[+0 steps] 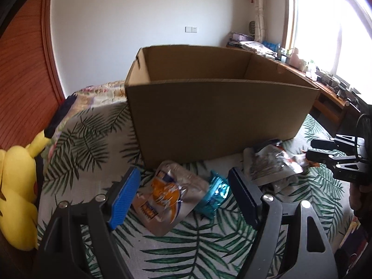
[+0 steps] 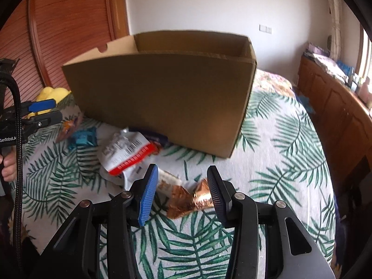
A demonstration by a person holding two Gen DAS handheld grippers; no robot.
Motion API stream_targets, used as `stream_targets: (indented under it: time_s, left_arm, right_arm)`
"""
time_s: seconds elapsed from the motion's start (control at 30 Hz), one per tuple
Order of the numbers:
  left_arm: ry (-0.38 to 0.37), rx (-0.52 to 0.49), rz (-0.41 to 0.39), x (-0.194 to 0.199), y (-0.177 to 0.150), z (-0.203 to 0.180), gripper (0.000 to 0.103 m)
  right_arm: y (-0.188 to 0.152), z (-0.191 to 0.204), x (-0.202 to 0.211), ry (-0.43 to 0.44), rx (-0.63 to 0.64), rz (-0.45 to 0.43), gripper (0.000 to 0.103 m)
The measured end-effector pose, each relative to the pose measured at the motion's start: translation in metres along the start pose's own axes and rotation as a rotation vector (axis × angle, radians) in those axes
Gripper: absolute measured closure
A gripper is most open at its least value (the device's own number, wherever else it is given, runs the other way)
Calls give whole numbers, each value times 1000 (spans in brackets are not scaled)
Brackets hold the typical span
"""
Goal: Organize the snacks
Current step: 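Move both tools back down over the remaining packets on the bed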
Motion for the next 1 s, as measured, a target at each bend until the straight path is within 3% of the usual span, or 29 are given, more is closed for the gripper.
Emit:
stream_targets:
  time_s: [0.4,1.0]
  left_arm:
    - [1,46,35,-14,-18,8,24]
    - [-6,48,76,-30,-18,13,24]
  right_arm:
    - [-27,-16,-7,-18,-40,78,51]
    - [-27,-17,-11,-24,-66,78,49]
Point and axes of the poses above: each gripper's, at about its wrist camera, not at the fingertips, and x roughly against the way its jaws point, z to its left, y to its top, the point moved 10 cm from there along -x, roughly the way its jaws point, and after that the axes turned 6 degrees about -x, right-handed, at the moved point
